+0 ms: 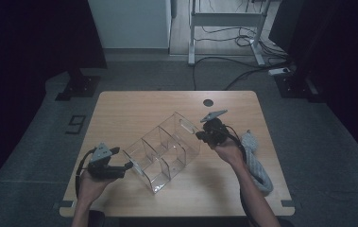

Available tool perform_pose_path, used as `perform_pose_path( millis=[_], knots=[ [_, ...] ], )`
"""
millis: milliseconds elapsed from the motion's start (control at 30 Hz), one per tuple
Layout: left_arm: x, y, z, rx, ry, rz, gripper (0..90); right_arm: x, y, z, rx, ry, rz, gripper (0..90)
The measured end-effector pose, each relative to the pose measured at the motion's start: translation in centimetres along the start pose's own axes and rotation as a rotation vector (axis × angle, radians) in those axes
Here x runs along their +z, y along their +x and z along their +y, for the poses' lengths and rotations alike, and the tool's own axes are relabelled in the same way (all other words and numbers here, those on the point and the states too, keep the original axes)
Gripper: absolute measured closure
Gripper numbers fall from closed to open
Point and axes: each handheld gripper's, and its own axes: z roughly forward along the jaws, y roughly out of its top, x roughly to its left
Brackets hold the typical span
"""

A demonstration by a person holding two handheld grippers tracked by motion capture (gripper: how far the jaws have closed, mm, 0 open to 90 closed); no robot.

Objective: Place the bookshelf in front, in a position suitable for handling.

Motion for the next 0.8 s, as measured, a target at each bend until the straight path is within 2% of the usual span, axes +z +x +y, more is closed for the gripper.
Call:
perform_pose_path(
  millis=[100,267,467,667,800],
  knots=[
    [0.1,0.0,-0.1,0.001,-0.003,-0.003,18.0,0.1,0.3,0.1,-0.006,0.001,0.007,86.7],
    [0.1,-0.4,-0.1,0.036,0.003,0.001,24.3,0.3,0.7,0.4,-0.016,0.004,0.012,86.7],
    [0.0,-0.9,-0.1,0.063,0.015,-0.029,43.3,0.6,0.7,0.7,-0.028,0.002,0.019,86.5],
    [-0.1,-1.0,-0.2,0.050,0.014,-0.013,44.1,0.8,0.8,1.0,-0.045,0.005,0.014,85.5],
    [-0.1,-1.1,-0.2,0.044,0.009,-0.008,44.4,0.4,0.8,1.0,-0.060,-0.013,0.028,73.0]
  ],
)
